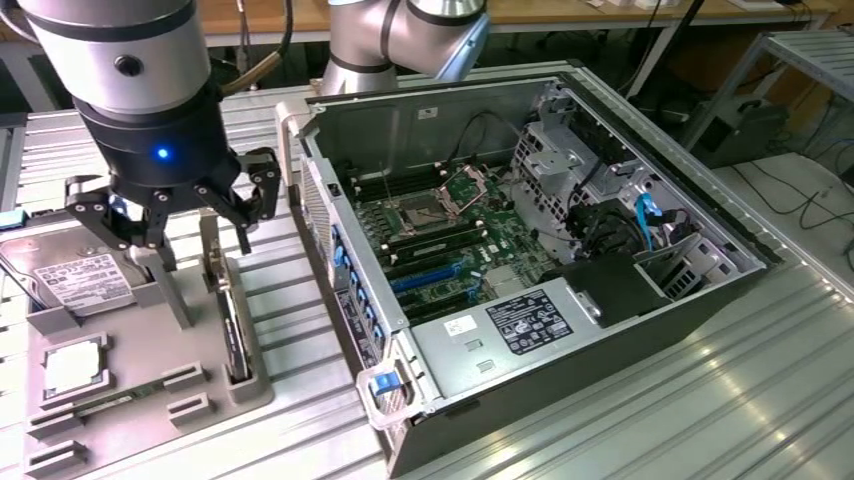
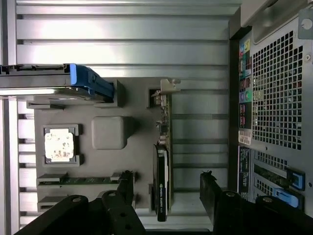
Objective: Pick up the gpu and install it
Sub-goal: 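Pick up the gpu and move the gpu toward the slot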
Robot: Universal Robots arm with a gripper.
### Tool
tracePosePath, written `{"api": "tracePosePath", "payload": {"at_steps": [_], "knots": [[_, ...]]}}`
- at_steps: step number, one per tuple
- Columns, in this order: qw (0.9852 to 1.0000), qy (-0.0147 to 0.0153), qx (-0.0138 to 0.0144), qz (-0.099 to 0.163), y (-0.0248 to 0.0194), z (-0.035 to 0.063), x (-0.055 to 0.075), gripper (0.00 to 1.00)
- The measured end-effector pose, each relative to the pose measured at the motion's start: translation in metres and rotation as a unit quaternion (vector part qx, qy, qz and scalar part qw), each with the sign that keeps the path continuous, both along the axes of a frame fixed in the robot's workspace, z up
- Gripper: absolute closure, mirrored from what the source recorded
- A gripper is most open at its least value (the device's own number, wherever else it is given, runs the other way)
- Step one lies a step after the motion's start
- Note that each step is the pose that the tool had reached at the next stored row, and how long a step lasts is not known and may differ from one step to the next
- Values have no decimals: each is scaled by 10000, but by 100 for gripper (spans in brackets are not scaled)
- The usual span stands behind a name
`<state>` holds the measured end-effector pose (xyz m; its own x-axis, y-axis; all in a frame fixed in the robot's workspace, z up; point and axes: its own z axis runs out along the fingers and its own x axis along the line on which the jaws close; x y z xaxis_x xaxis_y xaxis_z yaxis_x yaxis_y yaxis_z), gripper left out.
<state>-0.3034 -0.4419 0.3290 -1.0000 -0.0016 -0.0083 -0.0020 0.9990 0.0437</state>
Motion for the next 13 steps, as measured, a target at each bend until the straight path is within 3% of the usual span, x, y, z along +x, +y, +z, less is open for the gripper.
{"api": "tracePosePath", "payload": {"at_steps": [13], "knots": [[10000,0,0,6,-3,-223,12,34]]}}
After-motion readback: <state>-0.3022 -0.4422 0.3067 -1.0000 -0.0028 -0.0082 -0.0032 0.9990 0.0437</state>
